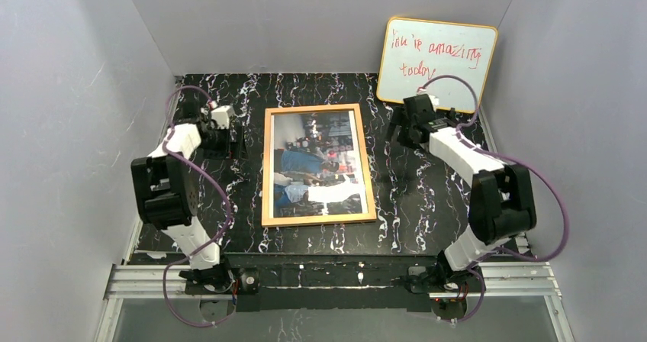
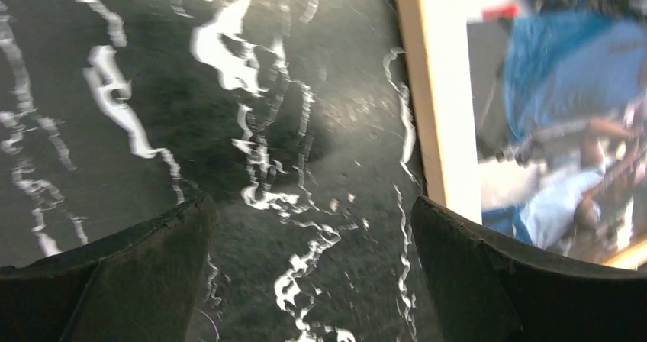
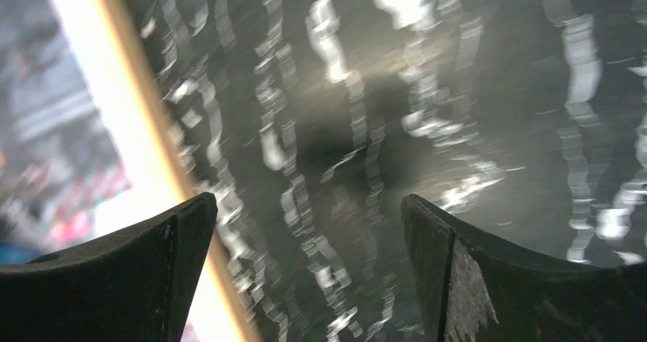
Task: Put the photo into the frame
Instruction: Turn over the photo frame at the center of the board, then reset both arms
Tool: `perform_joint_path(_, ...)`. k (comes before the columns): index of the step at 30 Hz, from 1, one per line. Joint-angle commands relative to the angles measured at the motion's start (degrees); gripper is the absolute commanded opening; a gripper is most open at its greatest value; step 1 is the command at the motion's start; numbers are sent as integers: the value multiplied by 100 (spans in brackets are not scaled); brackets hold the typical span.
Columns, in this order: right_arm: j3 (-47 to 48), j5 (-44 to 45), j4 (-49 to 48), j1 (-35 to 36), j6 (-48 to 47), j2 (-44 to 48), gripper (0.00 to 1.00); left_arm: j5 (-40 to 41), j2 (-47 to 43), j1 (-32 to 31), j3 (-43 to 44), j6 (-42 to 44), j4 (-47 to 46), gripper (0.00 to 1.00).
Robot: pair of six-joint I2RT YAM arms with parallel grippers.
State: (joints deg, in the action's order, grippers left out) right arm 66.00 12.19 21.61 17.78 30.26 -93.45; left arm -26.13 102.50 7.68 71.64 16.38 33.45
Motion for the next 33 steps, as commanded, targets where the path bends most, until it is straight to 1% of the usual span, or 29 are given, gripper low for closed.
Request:
perform_joint_path(1, -954, 2442, -1198, -192, -579, 510, 99, -347, -673, 155, -1267, -1186, -2752, 98)
perform_joint_path(3, -1610, 3124, -2264, -235, -964, 716, 99, -380, -765, 155, -1846, -1330, -3752, 98)
perform_joint_path(4, -1871, 3281, -2705, -292, -1065, 782, 99, -421, -804, 155, -2087, -1339, -4289, 98)
perform_joint_path(8, -2577, 3283, -3844, -579, -1112, 994, 99, -351, -1082, 152, -3218, -1480, -6107, 98)
perform_joint_path(10, -2942, 3331, -4511, -661, -1386, 989, 99, -288, -1189, 157, -3809, -1572, -7009, 98)
perform_joint_path(12, -3248, 3395, -5054, -737, -1643, 904, 99, -140, -1200, 154, -4149, -1599, -7620, 98)
perform_joint_path(14, -3574, 3215, -5687, -798, -1873, 895, 99, -13, -1114, 155, -4353, -1751, -7987, 98)
perform_joint_path(17, -4252, 2791, -6979, -811, -2220, 947, 99, 95, -967, 156, -4611, -1825, -8495, 98)
perform_joint_path(19, -4465, 2715, -7419, -841, -2170, 871, 99, 166, -859, 155, -4776, -1919, -8901, 98)
perform_joint_path(24, -4810, 2833, -8005, -870, -2054, 684, 99, 407, -644, 154, -4943, -2110, -9428, 98)
perform_joint_path(27, -4948, 2667, -8265, -895, -2087, 677, 99, 663, -746, 93, -5233, -2098, -9790, 98)
perform_joint_path(31, -5120, 2205, -8782, -899, -2346, 586, 99, 1061, -900, -256, -5735, -1781, -10498, 98)
perform_joint_path(32, -5139, 1858, -8864, -897, -2509, 538, 99, 1286, -897, -420, -5914, -1600, -10784, 98)
perform_joint_path(33, -5157, 1538, -9011, -891, -2680, 473, 99, 1372, -698, -587, -6068, -1364, -11189, 98)
